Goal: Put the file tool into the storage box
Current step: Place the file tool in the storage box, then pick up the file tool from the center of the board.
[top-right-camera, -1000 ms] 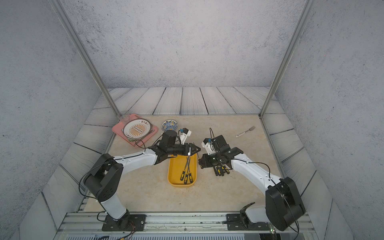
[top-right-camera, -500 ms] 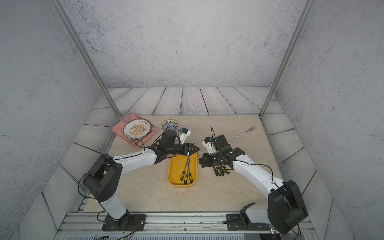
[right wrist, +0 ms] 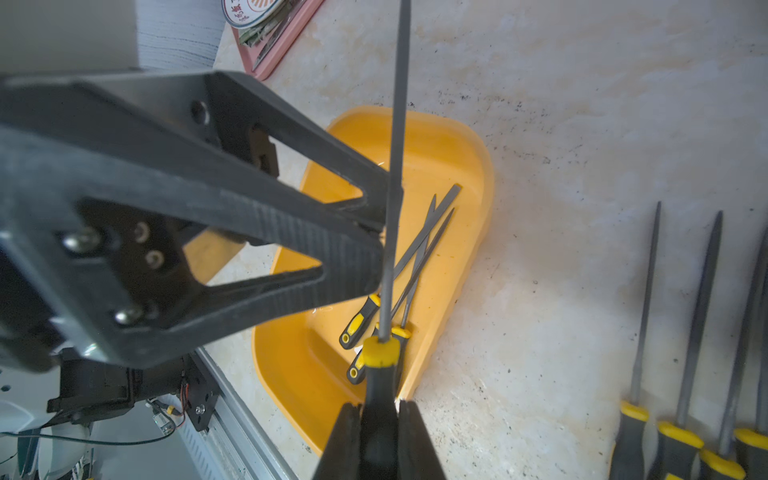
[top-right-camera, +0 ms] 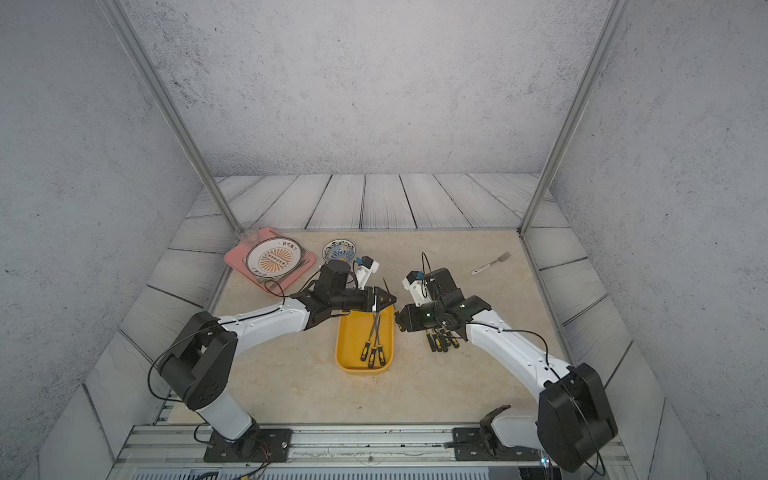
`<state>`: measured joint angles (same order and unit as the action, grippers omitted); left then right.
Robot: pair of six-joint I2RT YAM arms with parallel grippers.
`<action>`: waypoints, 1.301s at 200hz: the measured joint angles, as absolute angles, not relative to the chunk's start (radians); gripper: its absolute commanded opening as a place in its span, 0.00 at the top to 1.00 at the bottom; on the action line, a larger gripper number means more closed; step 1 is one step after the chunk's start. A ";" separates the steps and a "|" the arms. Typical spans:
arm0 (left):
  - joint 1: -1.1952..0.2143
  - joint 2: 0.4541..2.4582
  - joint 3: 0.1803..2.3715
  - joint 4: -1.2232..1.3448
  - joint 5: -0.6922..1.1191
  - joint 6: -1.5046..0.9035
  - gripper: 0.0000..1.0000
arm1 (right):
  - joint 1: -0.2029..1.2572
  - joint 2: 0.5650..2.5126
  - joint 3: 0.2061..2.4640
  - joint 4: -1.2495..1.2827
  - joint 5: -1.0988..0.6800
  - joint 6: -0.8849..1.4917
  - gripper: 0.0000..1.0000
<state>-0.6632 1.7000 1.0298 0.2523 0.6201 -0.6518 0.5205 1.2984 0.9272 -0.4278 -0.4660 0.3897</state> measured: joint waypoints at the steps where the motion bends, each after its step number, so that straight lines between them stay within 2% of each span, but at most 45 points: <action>1: -0.663 1.702 1.030 0.253 0.621 -0.653 0.56 | 0.521 1.298 0.927 -0.428 -0.466 0.390 1.00; 12: -0.663 1.725 1.030 0.277 0.625 -0.668 0.57 | 0.521 1.293 0.927 -0.425 -0.469 0.390 1.00; 20: -0.663 1.740 1.031 0.292 0.632 -0.680 0.62 | 0.521 1.290 0.927 -0.426 -0.468 0.390 1.00; 31: -0.663 1.760 1.036 0.314 0.642 -0.706 0.80 | 0.521 1.288 0.927 -0.433 -0.468 0.391 1.00; 39: -0.663 1.768 1.040 0.329 0.656 -0.720 0.89 | 0.521 1.288 0.927 -0.434 -0.464 0.391 1.00; 57: -0.676 1.761 1.064 0.390 0.719 -0.768 0.99 | 0.525 1.291 0.918 -0.432 -0.453 0.383 1.00; 68: -0.682 1.748 1.066 0.395 0.714 -0.762 1.00 | 0.526 1.285 0.919 -0.429 -0.454 0.380 0.98; 84: -0.674 1.743 1.059 0.396 0.723 -0.765 1.00 | 0.527 1.280 0.919 -0.424 -0.453 0.376 0.79; 94: -0.673 1.736 1.051 0.391 0.723 -0.762 1.00 | 0.529 1.282 0.919 -0.426 -0.453 0.374 0.72; 128: -0.642 1.696 0.985 0.233 0.657 -0.631 1.00 | 0.527 1.275 0.921 -0.425 -0.449 0.378 0.68; 141: -0.633 1.687 0.955 0.167 0.631 -0.583 0.92 | 0.526 1.275 0.921 -0.427 -0.445 0.378 0.68; 158: -0.632 1.683 0.920 0.105 0.606 -0.532 0.65 | 0.526 1.275 0.921 -0.427 -0.442 0.379 0.67; 173: -0.633 1.684 0.900 0.070 0.594 -0.518 0.54 | 0.526 1.275 0.921 -0.428 -0.432 0.381 0.65; 193: -0.633 1.684 0.899 0.049 0.583 -0.500 0.51 | 0.526 1.277 0.921 -0.437 -0.392 0.383 0.61; 260: -0.633 1.684 0.943 0.059 0.568 -0.505 0.50 | 0.526 1.388 0.925 -0.569 -0.105 0.393 0.61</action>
<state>-0.6331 1.6844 0.9428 0.0593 0.5682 -0.5053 0.5259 1.3880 0.9249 -0.5690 -0.1047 0.3935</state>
